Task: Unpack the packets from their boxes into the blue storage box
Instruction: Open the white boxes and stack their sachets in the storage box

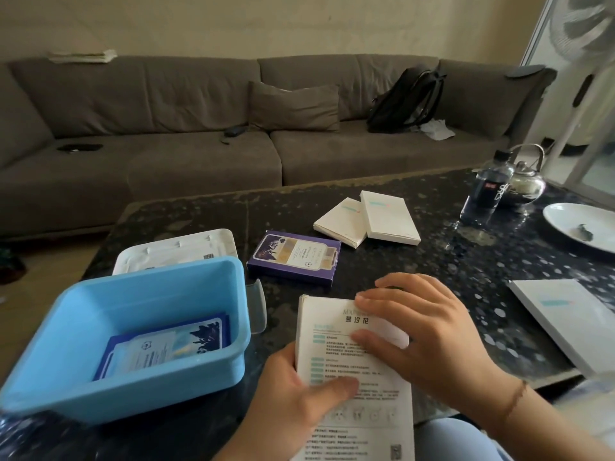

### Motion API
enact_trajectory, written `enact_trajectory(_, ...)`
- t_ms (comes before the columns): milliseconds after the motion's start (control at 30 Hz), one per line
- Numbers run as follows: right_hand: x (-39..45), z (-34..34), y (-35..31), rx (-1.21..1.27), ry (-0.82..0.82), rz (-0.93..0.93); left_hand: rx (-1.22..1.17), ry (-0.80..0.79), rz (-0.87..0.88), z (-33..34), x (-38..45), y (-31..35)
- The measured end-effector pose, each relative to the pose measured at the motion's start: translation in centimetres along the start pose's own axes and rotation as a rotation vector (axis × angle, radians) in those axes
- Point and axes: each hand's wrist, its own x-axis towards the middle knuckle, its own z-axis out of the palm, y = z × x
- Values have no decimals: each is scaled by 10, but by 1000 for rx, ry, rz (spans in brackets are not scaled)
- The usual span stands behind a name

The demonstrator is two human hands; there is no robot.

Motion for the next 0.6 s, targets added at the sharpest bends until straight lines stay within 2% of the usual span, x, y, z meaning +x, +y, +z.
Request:
enact_trajectory(100,-3,3,2,-35,26,-118,-1,23,-25,-3,2,-3)
enact_trajectory(267,-1,4,7,-48,-50,-222,40,27,-77,-8,3,-4)
enact_trajectory(600,3,14,12,-32,-148,-221,71,36,-113,-11,5,-7)
